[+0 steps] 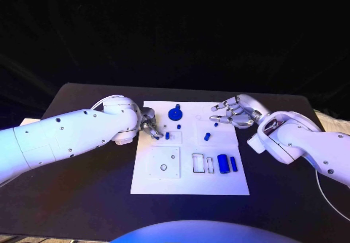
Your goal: Assemble the parts on the task board
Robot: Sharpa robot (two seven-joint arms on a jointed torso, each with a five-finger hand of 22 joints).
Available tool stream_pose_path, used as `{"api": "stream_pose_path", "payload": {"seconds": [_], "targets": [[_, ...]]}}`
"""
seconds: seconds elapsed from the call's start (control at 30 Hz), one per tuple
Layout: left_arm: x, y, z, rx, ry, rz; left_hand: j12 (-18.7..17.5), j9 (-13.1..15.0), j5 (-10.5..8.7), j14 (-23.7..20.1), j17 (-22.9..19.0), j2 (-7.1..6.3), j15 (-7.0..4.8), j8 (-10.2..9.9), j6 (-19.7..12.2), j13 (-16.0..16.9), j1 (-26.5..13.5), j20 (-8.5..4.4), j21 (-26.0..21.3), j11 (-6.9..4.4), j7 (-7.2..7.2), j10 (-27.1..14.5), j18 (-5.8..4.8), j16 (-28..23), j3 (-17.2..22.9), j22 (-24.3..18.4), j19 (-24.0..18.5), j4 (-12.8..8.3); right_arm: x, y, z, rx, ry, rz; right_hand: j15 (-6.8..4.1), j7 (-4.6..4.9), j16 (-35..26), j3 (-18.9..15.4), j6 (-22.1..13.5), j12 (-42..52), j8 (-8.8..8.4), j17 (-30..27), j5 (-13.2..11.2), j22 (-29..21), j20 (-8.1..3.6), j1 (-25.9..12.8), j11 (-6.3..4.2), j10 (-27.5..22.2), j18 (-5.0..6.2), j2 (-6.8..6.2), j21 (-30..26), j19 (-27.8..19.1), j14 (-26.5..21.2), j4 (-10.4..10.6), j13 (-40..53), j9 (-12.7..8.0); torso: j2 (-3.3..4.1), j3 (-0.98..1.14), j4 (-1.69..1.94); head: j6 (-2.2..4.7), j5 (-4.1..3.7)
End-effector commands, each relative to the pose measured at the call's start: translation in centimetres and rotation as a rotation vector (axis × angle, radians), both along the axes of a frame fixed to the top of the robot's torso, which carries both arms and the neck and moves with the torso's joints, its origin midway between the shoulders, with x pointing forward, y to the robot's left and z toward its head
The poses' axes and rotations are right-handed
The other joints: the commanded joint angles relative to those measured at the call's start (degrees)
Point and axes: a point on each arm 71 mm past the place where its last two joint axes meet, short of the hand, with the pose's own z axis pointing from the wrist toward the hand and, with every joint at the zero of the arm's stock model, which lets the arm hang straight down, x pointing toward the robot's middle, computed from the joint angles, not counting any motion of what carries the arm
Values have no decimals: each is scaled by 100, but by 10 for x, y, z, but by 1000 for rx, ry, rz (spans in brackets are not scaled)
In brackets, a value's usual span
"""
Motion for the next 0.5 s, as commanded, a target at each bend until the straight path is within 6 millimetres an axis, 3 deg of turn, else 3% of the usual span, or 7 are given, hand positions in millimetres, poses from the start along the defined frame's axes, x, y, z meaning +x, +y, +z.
{"api": "stream_pose_path", "payload": {"seconds": [0.03,0.3,0.5], "targets": [[-5,-2,-8,22,42,-31,-10,4,-36,593,1508,19,13,15,39,0,59,-5,8,10,-40,20,-90,17,375,726,310,-393,-1,2,0,-1,1,18,13,-6,-37,-20,12,-14,-13,212,32,-5,-4,-5,1,-41,111,31,-31,-51,315,-1,-5,2,0,-1,-4,-5,-6],[-4,-2,-7,18,39,-24,-21,3,-57,593,1508,7,19,12,43,-12,35,0,-3,15,-36,17,-88,17,357,717,306,-386,-1,2,0,-1,1,17,13,-6,-39,-22,12,-15,-13,211,33,-10,-4,-6,1,-42,112,32,-34,-53,315,0,-6,2,0,2,4,-4,-13],[-3,-1,-8,14,37,-14,-69,-11,-64,593,1508,-163,30,-21,66,-65,-328,17,-32,23,-33,-10,-81,17,96,703,296,-160,-1,2,0,-1,0,16,13,-5,-45,-32,10,-26,-14,203,37,-28,-4,-18,2,-49,116,37,-44,-60,314,7,-16,2,0,5,-2,-5,-5]]}}
